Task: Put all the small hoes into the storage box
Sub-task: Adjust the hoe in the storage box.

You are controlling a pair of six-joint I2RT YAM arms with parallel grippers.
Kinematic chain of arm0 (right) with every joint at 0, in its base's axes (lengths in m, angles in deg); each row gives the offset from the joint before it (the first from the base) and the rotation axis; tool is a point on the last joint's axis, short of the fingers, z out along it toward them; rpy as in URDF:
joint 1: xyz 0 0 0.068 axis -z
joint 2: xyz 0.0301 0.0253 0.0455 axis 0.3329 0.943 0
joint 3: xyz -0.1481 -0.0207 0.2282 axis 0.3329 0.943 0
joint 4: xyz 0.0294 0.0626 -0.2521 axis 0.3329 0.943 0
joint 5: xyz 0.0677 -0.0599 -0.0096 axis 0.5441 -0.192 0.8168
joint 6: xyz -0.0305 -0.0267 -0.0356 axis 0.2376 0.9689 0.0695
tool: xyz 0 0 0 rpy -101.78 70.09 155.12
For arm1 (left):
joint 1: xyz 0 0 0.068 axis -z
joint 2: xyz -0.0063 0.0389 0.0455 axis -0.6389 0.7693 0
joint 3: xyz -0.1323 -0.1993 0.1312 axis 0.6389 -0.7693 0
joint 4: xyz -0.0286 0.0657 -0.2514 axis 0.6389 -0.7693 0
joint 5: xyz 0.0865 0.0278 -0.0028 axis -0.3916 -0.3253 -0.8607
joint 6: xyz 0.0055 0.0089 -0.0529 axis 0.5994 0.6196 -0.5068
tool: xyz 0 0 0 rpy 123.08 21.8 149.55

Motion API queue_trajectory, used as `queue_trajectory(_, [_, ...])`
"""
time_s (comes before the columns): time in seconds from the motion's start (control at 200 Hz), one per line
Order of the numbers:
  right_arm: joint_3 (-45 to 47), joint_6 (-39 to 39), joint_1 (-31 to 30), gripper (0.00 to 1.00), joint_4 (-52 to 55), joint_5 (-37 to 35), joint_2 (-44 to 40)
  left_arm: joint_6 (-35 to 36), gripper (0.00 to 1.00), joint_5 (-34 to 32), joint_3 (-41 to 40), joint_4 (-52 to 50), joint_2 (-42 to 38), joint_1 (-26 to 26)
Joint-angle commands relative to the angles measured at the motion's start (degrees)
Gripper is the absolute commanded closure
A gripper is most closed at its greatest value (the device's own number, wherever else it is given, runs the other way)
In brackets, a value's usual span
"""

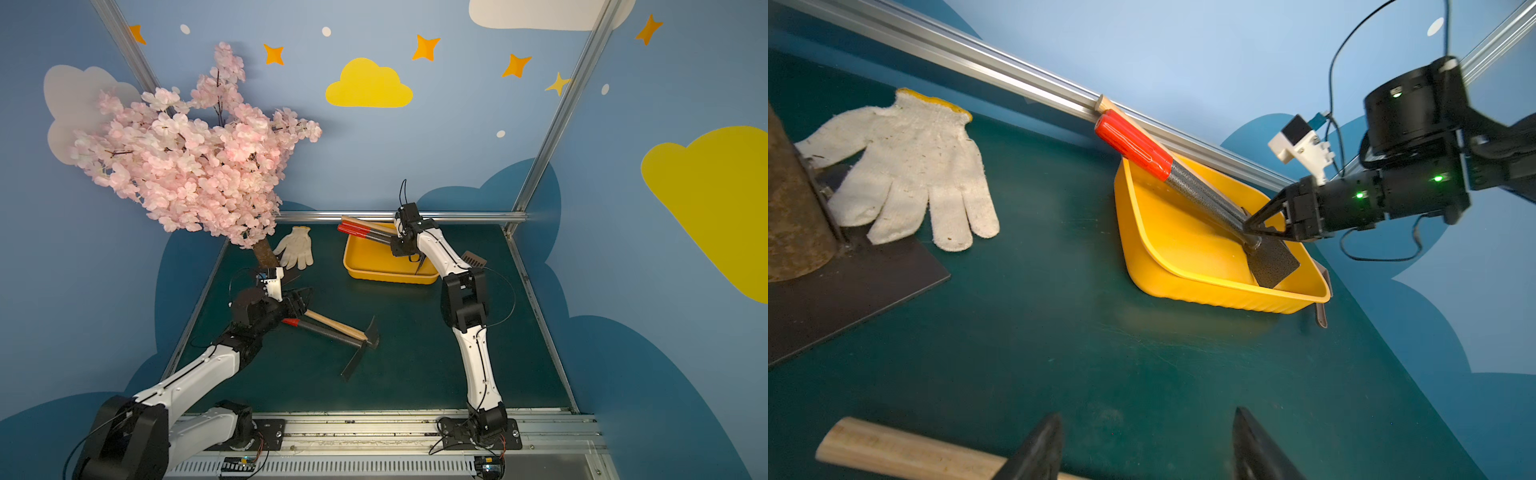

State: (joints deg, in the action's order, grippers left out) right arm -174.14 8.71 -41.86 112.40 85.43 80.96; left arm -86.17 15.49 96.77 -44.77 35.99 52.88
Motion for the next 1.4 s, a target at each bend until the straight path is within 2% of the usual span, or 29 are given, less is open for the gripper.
queue_trajectory(0.0, [-9.1,-0.1,-0.3,0.78,7.2,-6.5,5.2,0.8,0.35,1.6,4.6,1.8,2.6,1.3])
queue_trajectory(0.135, [-12.4,0.7,0.1,0.78,9.5,-11.4,8.7,0.8,0.35,1.3,6.2,2.7,4.6,2.5])
queue_trajectory(0.275, [-9.0,0.5,1.5,0.77,9.5,-12.9,8.5,0.4,0.35,1.1,5.5,3.5,5.2,2.6])
queue_trajectory(0.42, [-5.8,-0.7,2.3,0.77,7.8,-19.9,7.4,0.0,0.35,1.1,4.9,4.3,5.5,2.7])
queue_trajectory(0.716, [-7.7,-3.0,5.0,0.74,5.3,-22.6,8.3,0.1,0.35,0.3,3.2,3.7,3.9,2.9])
queue_trajectory(1.066, [-6.7,-2.4,5.1,0.74,-1.3,-15.7,5.3,0.2,0.35,0.0,2.6,3.2,3.6,2.9])
queue_trajectory(1.397, [8.6,-0.7,2.8,0.73,-9.4,-1.7,-8.4,-0.2,0.35,-0.2,1.3,3.7,2.9,2.9])
